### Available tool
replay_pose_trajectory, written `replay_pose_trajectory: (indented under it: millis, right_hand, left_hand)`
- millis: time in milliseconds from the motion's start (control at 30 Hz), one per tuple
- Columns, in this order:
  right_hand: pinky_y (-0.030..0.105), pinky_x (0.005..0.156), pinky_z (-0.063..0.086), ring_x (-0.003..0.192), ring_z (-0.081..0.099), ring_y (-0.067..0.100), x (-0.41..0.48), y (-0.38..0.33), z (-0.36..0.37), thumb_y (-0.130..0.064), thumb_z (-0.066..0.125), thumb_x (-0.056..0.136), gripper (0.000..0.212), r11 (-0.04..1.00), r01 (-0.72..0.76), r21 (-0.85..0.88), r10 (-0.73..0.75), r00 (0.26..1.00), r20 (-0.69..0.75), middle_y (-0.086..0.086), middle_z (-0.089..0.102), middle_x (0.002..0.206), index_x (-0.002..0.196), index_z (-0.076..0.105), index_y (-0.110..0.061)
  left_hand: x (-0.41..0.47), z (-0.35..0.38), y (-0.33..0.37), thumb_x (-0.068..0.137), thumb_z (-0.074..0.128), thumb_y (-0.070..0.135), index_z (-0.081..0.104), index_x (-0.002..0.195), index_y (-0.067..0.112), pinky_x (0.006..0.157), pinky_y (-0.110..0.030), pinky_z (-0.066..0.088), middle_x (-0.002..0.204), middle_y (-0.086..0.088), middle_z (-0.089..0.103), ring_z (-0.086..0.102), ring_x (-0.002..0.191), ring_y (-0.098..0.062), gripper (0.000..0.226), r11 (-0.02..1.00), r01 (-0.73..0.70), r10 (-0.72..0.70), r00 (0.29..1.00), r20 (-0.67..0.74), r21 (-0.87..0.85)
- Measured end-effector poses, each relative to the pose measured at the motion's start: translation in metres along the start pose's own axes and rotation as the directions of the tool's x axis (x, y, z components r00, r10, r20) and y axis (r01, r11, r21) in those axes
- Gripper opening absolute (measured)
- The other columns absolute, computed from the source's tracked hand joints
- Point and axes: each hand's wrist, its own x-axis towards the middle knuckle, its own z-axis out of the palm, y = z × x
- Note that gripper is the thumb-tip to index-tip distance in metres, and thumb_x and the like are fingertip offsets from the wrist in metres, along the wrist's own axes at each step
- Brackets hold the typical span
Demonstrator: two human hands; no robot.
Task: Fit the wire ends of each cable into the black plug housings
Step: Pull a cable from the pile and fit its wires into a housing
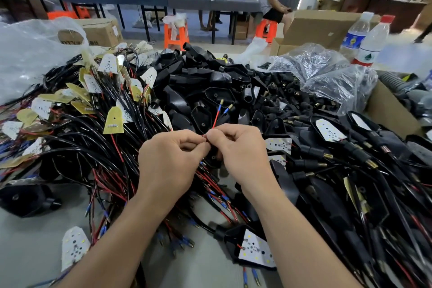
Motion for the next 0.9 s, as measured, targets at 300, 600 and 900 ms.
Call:
replay_pose_trajectory:
  millis: [300,600,900]
  right_hand:
    - [0.030,0.072,0.044,0.081,0.062,0.022,0.008,-0.006,-0.022,-0.008,0.056,0.090,0.024,0.852,0.007,-0.524,-0.135,0.969,-0.207,-0.005,0.070,0.085,0.103,0.069,-0.024]
    - [0.039,0.075,0.032,0.101,0.065,0.031,-0.004,0.001,-0.019,-0.012,0.057,0.085,0.049,0.415,0.189,-0.890,-0.063,0.982,0.179,0.004,0.062,0.111,0.131,0.041,-0.019]
    - [0.038,0.077,0.028,0.093,0.059,0.027,-0.001,0.005,-0.021,-0.013,0.054,0.093,0.020,0.524,0.191,-0.830,-0.201,0.975,0.098,-0.003,0.064,0.085,0.106,0.057,-0.028]
  left_hand:
    - [0.001,0.001,-0.004,0.079,0.085,0.029,0.074,0.064,0.040,0.059,-0.012,0.042,0.059,0.025,0.068,0.067,0.061,0.007,0.022,0.992,0.127,-0.126,0.989,-0.076,0.002]
    - [-0.004,0.005,-0.004,0.080,0.083,0.023,0.068,0.070,0.034,0.064,-0.001,0.039,0.069,0.031,0.067,0.065,0.066,0.008,0.022,0.989,0.064,-0.049,0.993,-0.110,0.133]
    - [-0.004,0.000,-0.006,0.081,0.075,-0.004,0.067,0.080,0.039,0.066,-0.001,0.042,0.092,0.036,0.066,0.064,0.075,0.006,0.043,0.996,0.018,-0.007,0.993,-0.115,0.089]
